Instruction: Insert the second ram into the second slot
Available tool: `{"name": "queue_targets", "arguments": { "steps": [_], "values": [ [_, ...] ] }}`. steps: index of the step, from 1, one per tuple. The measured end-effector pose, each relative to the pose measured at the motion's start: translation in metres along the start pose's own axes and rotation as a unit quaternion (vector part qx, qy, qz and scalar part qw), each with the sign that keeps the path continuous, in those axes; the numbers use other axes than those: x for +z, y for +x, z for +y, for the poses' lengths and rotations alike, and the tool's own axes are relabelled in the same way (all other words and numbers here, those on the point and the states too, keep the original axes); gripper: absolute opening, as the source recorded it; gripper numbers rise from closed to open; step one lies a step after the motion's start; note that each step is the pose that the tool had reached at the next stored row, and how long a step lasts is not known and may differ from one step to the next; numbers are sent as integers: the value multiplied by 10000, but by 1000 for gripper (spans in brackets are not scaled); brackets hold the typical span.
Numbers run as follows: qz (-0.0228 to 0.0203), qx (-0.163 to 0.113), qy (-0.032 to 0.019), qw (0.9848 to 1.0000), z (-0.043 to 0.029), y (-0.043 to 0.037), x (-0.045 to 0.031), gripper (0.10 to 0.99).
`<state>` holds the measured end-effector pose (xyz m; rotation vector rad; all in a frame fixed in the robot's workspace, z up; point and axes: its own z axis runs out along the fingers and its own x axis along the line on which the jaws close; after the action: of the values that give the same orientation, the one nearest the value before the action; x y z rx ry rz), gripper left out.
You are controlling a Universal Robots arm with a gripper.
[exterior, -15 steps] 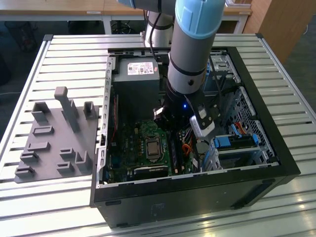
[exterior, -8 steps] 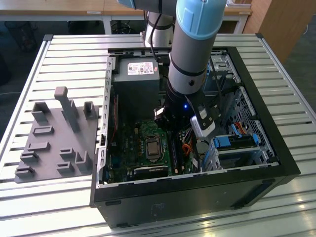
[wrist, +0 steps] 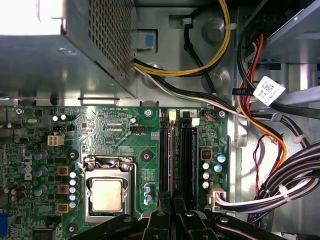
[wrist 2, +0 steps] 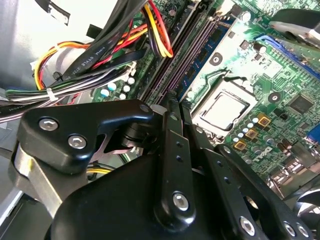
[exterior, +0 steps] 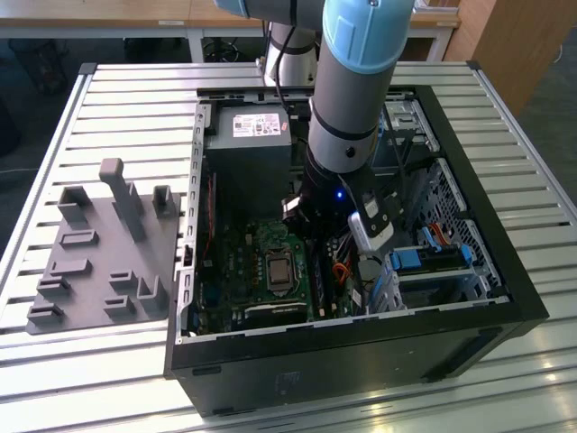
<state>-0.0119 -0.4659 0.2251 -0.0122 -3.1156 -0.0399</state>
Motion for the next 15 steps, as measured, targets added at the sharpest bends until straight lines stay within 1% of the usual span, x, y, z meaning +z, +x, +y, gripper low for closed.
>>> {"name": "queue_targets", "arguments": {
  "steps": [6,12,15],
  "values": [
    [16,2,1,10000,2,-20,7,137],
    [54,2,1,10000,6,-21,21,137],
    [57,1,-1,10000,7,-27,24,137]
  ]
}}
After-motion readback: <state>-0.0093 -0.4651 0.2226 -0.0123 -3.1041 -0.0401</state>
